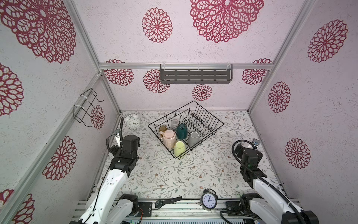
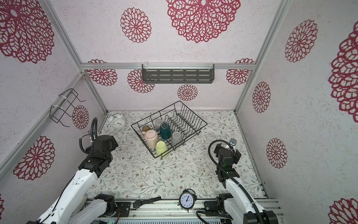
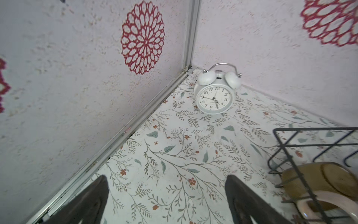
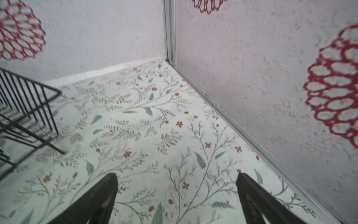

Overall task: Load cups into a dish rack
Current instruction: Reset both arms

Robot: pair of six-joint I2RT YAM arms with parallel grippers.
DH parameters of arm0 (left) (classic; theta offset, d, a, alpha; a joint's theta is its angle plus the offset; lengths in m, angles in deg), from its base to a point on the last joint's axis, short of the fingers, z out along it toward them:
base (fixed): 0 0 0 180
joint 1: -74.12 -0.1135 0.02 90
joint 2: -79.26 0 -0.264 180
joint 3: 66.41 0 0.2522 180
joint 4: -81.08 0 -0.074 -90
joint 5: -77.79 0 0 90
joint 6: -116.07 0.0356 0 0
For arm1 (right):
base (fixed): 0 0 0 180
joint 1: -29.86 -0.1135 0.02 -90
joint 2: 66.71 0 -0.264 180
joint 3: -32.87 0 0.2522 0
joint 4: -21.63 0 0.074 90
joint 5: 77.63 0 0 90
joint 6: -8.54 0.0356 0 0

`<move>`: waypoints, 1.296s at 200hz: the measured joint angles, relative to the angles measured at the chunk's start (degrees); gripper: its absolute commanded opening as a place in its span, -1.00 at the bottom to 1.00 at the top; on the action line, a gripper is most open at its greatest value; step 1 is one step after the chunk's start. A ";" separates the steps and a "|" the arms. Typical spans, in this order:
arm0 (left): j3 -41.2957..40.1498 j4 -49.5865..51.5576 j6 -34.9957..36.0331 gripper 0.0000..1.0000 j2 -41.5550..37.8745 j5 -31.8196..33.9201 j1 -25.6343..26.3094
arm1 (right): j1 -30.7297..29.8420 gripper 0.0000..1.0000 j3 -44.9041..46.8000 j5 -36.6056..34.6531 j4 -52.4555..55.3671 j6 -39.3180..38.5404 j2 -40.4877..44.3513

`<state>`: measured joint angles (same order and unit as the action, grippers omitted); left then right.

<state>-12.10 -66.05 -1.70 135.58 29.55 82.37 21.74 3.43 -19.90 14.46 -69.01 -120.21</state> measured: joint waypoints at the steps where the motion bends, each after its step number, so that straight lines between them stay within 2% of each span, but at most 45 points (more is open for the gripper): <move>1: -0.04 -0.11 0.07 0.95 0.20 0.00 -0.04 | 0.00 0.97 0.11 0.09 -0.35 -0.35 -0.31; 22: -0.68 -3.89 3.48 0.95 6.45 0.59 -0.87 | 0.46 0.97 1.70 2.27 -6.80 -4.50 -4.39; 35: -1.55 -7.63 8.31 0.95 9.84 -1.09 -1.51 | 1.07 0.97 2.93 4.83 -11.58 -6.34 -6.99; 51: -4.70 -13.73 15.58 0.95 12.04 -7.48 -2.62 | 2.40 0.97 4.15 8.94 -17.75 -8.13 -11.45; 69: -9.64 -20.74 20.59 0.95 12.50 -14.34 -3.93 | 4.48 0.97 4.59 14.62 -24.52 -9.94 -17.86; 101: -16.55 -34.42 23.39 0.95 13.62 -23.69 -7.50 | 7.72 0.98 4.02 23.50 -35.87 -11.30 -27.10; 120: -17.03 -39.36 23.52 0.95 16.41 -28.41 -10.27 | 8.11 0.98 4.63 25.16 -44.87 -11.41 -33.11; 157: -17.29 -50.51 24.00 0.95 19.80 -34.23 -11.47 | 8.04 0.98 2.25 24.72 -43.91 -11.37 -34.97; 191: -19.39 -66.73 24.48 0.95 29.97 -35.56 -12.17 | 7.87 0.98 1.14 24.52 -44.39 -11.37 -34.93; 205: -20.15 -67.89 24.33 0.95 32.30 -35.98 -13.07 | 7.87 0.98 1.14 24.52 -44.35 -11.37 -34.93; 259: -18.29 -69.77 23.43 0.95 32.33 -36.39 -13.92 | 7.87 0.98 1.14 24.50 -44.37 -11.37 -34.93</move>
<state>-30.39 -135.82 21.73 167.90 -6.84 68.45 29.60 4.57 4.60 -29.91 -80.38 -155.14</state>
